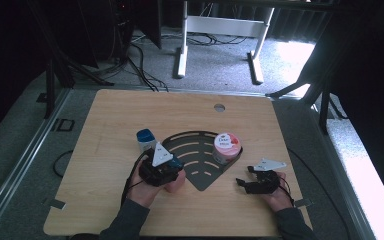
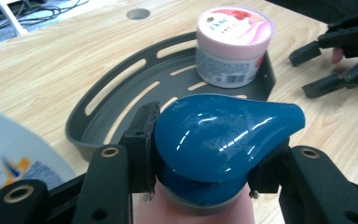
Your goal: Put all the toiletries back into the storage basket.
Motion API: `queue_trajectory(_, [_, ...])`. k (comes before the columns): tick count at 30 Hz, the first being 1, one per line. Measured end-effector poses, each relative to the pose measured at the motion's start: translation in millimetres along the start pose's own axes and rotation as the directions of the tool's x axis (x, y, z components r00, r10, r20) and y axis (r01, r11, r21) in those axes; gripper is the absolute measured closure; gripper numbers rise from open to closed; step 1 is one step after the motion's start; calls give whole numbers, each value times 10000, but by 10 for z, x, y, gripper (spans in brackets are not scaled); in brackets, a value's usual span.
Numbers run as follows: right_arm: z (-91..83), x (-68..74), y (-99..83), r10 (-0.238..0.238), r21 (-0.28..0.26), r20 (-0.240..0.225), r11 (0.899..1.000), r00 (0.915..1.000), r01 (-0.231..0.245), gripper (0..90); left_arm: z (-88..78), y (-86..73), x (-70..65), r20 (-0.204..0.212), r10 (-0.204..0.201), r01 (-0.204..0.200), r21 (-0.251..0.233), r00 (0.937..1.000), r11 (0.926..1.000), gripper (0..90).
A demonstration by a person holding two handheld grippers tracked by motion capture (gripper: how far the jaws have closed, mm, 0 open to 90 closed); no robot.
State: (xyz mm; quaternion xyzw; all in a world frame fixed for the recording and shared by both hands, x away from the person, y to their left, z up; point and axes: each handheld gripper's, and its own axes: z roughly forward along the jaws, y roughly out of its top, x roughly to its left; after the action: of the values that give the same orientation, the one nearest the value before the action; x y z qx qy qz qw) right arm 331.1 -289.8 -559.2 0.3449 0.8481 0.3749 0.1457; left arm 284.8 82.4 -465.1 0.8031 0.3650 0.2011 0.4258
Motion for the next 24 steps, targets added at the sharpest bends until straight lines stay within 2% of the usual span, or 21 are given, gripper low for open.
queue_trajectory(7, [0,0,0,-3,-2,-1,10000,10000,3,266,46,51,-93,309,229,-229,-7,9993,9997,529])
queue_trajectory(16, [1,0,0,-21,2,-2,10000,10000,21,266,132,104,-186,659,289,-286,-67,9974,9996,530])
queue_trajectory(24, [0,0,0,-15,7,-7,10000,10000,15,266,167,169,-229,792,370,-361,-136,9962,9993,529])
